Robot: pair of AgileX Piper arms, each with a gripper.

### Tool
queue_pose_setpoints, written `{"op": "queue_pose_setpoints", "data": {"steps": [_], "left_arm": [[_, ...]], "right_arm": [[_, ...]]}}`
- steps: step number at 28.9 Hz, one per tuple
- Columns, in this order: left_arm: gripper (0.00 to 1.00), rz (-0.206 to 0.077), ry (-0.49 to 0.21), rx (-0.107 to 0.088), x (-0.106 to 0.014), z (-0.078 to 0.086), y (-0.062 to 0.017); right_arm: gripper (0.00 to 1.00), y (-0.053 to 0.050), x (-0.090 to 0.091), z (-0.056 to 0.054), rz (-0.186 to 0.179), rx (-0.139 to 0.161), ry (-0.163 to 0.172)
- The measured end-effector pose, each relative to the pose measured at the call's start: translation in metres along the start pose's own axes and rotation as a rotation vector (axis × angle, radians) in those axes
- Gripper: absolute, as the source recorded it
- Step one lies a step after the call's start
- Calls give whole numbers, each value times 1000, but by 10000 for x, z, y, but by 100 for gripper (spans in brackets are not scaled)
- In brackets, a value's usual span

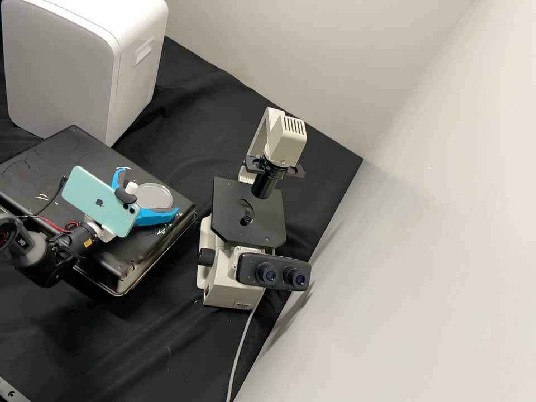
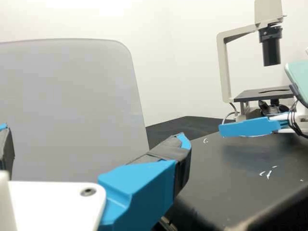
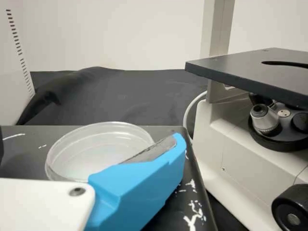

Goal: Place the petri dish on the microscope

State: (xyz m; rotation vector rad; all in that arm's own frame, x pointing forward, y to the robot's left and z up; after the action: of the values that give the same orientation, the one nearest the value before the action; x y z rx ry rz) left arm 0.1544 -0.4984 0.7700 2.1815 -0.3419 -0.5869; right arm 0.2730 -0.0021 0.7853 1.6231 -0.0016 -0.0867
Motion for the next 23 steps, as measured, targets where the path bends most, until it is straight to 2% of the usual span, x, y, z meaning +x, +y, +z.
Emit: {"op": "queue_pose_setpoints", "data": {"steps": [6,9,15,23], "left_arm": [[100,4,0,1,12,-2,12],[100,4,0,1,12,-2,12],[100,4,0,1,12,-2,12],[100,3,4,0,12,-5,11]], "right_arm": [[100,-29,-51,13,6,-8,9],[100,-59,-52,37,1,-32,7],[100,-100,-38,83,-9,-32,-4],[100,-37,32,149,21,-30,-21]]}}
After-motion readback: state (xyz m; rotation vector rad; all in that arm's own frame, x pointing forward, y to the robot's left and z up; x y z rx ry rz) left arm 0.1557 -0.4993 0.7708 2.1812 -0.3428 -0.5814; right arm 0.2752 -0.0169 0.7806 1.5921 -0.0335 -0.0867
